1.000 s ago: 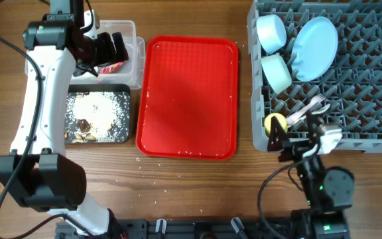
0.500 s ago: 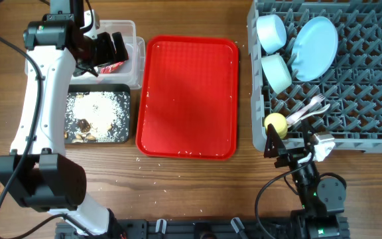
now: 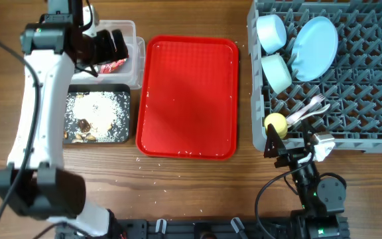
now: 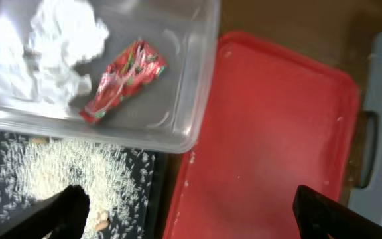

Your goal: Sort waste into correct bins and load items into the dishwasher rack

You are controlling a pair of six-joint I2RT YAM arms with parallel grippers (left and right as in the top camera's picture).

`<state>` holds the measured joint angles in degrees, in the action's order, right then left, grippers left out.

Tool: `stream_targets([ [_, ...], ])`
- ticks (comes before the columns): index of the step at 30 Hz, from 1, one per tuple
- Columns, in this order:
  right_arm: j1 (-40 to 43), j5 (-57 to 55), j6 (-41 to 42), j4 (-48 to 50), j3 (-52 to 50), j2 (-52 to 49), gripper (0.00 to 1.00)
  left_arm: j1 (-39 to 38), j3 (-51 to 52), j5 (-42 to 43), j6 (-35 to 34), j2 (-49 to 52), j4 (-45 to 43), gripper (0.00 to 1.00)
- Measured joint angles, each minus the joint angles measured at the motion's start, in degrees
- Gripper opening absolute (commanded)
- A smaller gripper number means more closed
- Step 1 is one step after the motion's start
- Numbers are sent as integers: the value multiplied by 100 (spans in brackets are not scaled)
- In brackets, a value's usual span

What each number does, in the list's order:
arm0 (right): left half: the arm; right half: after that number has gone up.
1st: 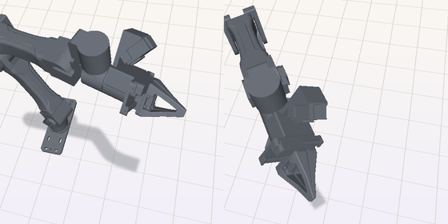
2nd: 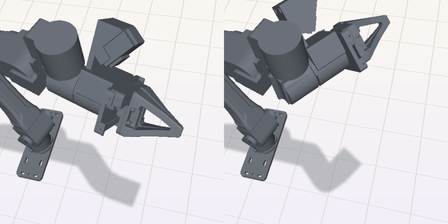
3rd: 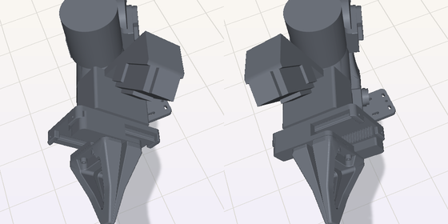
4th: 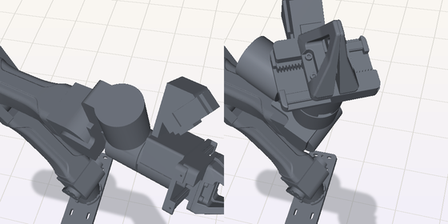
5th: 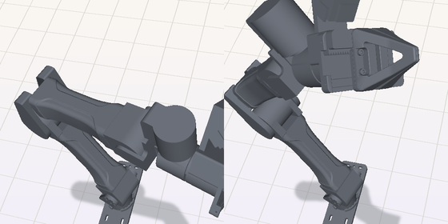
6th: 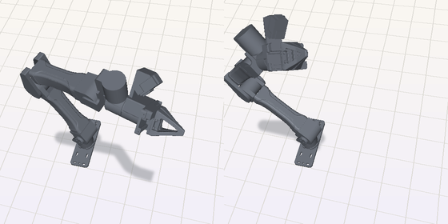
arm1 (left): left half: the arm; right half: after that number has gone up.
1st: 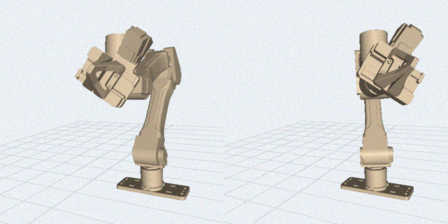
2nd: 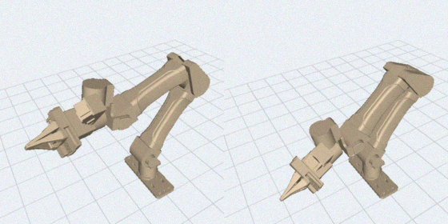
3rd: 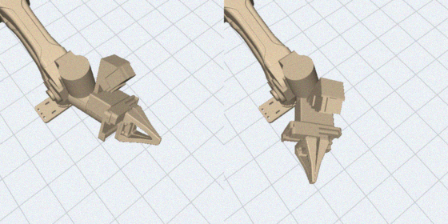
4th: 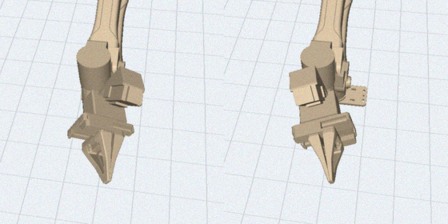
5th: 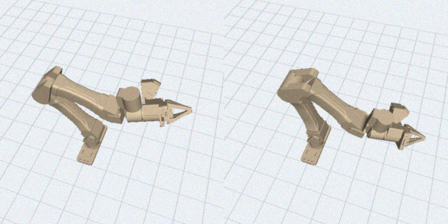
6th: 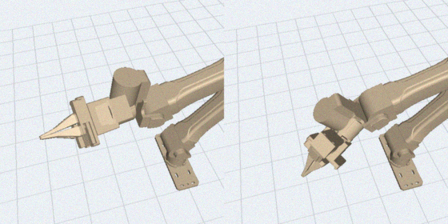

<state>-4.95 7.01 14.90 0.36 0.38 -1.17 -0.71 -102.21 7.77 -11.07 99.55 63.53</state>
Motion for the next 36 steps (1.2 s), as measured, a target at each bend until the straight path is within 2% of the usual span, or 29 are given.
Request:
stream_targets([
  [3, -2, -2, 0, -4, -2, 0, 100, -142, 271, -26, 2, -662, -940, 100],
  [6, 0, -2, 0, -9, -2, -2, 100, -234, 1196, -31, 0, -1895, -2251, 100],
  [11, 0, -2, 0, -13, -2, -4, 100, -136, 3969, -50, -20, -3880, -3936, 100],
  [19, 0, -2, 0, -20, -2, -4, 100, -70, 7746, -50, -87, -7014, -5836, 100],
  [26, 0, -2, 0, -20, -2, -7, 100, -68, 9486, -103, -107, -8780, -6253, 100],
  [31, -2, -2, 0, -17, -2, -7, 100, -66, 9925, -116, -109, -9335, -6293, 100],
  [36, 0, -2, 0, -17, -2, -7, 100, -61, 10148, -157, -109, -9827, -5969, 100],
])
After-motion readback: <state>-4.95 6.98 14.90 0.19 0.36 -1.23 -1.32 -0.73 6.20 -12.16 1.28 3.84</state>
